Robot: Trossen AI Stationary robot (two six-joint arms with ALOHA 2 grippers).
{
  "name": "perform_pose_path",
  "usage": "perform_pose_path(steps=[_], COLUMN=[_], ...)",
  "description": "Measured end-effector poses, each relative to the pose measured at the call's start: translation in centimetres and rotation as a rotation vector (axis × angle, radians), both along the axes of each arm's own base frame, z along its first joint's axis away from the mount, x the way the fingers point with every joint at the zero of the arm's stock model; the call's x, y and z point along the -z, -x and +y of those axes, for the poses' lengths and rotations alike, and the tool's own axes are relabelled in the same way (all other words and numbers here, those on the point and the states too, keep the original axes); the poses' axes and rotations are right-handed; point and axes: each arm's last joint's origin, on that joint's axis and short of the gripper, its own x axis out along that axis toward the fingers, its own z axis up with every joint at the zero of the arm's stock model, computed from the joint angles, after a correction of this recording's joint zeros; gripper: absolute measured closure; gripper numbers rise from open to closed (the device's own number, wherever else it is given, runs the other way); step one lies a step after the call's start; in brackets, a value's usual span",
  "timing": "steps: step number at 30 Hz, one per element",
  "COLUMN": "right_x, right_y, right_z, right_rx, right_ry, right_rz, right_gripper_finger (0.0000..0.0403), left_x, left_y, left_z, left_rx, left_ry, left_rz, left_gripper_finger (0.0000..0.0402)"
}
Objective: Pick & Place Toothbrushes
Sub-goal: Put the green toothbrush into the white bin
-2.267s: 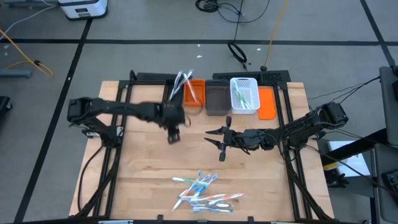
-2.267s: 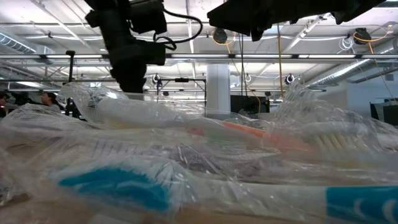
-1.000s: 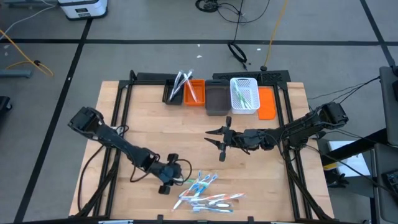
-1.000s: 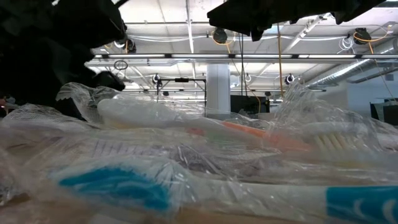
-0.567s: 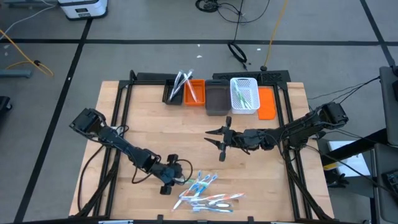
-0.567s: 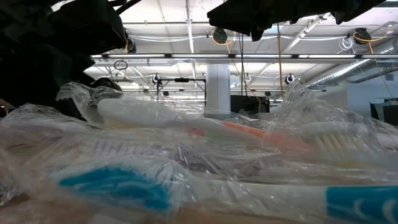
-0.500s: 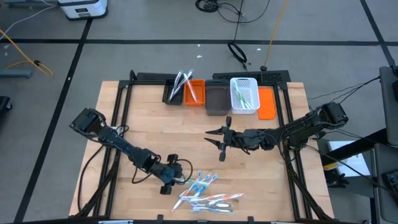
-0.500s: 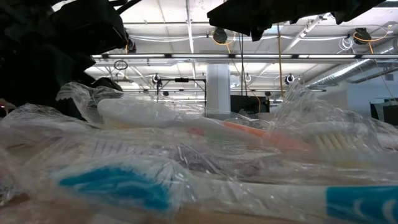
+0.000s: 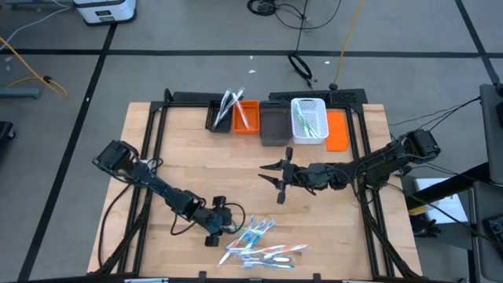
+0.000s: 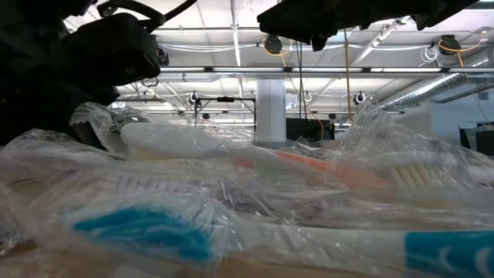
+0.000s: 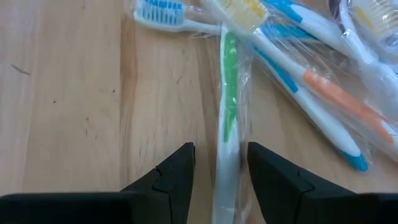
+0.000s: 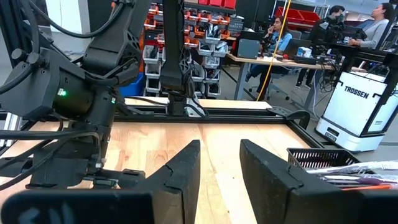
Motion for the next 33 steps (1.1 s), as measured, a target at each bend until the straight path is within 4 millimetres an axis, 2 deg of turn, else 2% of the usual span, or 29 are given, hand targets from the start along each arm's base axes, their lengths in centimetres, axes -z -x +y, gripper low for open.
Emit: perform_pose_path(steps=[4,10,20,33], right_x=[0.0,0.0,0.0,0.1], right_y=[0.0,0.0,0.0,0.0], right_z=[0.0,0.0,0.0,0.0], right_rx=[0.0,0.0,0.0,-0.002], right_ry=[0.0,0.0,0.0,0.002], right_rz=[0.0,0.001,0.0,0.007], right_gripper_finger=[0.0298,0.0298,0.0298,0.0298], left_x=[0.0,0.1,-0.6,-5.0], left_y=[0.0,-0.1,-0.2,0.1], left_z=[0.0,0.2,0.6,2.7], left_rx=[0.001,-0.009,-0.054,-0.277], left_ry=[-0.006,0.0,-0.004,-0.119], left_rz=[-0.001,0.005,-0.028,-0.204], left_gripper_finger=[0.028,0.0385,0.039,0.0384])
